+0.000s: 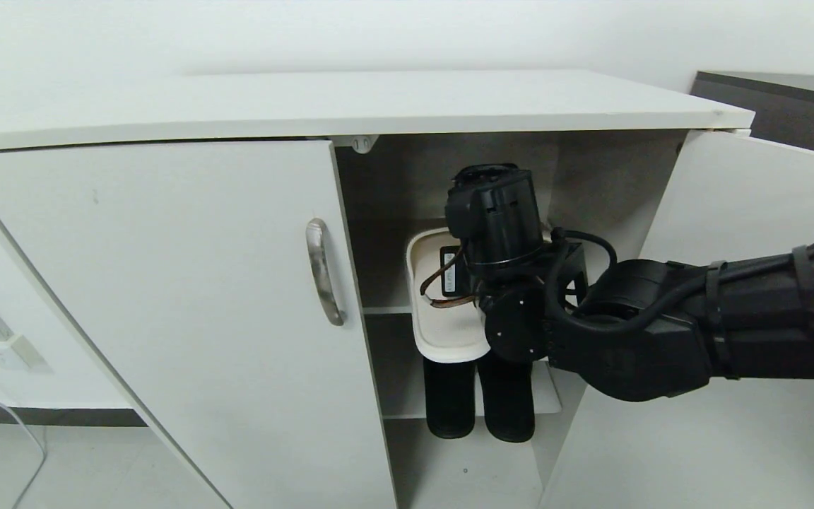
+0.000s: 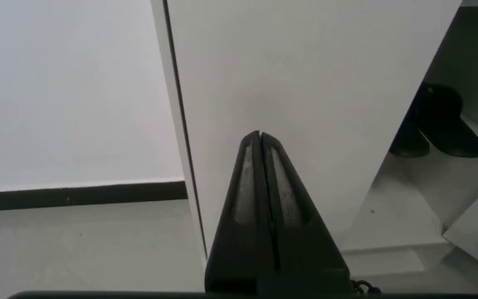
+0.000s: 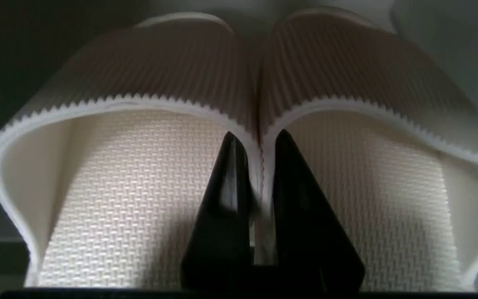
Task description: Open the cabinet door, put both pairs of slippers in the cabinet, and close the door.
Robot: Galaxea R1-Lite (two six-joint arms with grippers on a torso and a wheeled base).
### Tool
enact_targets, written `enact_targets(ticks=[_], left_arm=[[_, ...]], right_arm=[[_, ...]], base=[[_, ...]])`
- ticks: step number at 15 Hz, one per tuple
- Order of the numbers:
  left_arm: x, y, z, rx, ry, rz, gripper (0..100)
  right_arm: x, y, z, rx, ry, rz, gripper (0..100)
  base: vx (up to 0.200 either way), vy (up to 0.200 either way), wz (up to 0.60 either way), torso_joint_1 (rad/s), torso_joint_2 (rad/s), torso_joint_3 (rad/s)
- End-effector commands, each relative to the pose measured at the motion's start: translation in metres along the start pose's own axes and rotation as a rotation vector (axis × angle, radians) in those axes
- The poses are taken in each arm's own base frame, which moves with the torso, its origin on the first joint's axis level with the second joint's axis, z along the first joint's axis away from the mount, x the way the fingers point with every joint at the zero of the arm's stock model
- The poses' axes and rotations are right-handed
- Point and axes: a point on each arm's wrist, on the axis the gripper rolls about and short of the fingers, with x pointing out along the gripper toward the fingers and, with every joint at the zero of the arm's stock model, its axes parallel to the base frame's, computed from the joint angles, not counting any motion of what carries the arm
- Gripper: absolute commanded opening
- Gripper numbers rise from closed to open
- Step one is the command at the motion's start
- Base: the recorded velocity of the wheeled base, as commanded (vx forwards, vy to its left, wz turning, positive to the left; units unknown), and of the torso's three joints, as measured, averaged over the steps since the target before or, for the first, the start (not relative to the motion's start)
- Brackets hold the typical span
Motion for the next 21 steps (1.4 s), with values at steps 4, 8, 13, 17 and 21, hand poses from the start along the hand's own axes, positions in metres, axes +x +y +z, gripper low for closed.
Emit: enact_targets(ticks=[4, 8, 13, 17, 21], left_arm=[[0.000, 0.000, 0.000, -0.002, 0.001, 0.001, 0], [0.000, 0.000, 0.000, -0.002, 0.001, 0.001, 0], [0.000, 0.000, 0.000, -0.002, 0.001, 0.003, 0], [0.000, 0.000, 0.000, -0.002, 0.001, 0.001, 0], [0.000, 0.000, 0.000, -0.002, 0.001, 0.000, 0]], right_arm=[[0.030, 0.003, -0.001, 0.019, -0.009, -0.029, 0], [0.042, 0.004, -0.002, 0.007, -0.008, -0.035, 0], [0.046, 0.004, -0.005, -0.002, -0.002, -0.037, 0], [0.044, 0.003, -0.006, -0.009, 0.004, -0.038, 100], [0.016, -0.001, 0.000, -0.012, 0.002, -0.010, 100]], base=[[0.000, 0.000, 0.00, 0.000, 0.00, 0.000], [0.000, 0.000, 0.00, 0.000, 0.00, 0.000], [0.000, 0.000, 0.00, 0.000, 0.00, 0.000], [0.000, 0.000, 0.00, 0.000, 0.00, 0.000], [0.000, 0.000, 0.00, 0.000, 0.00, 0.000]])
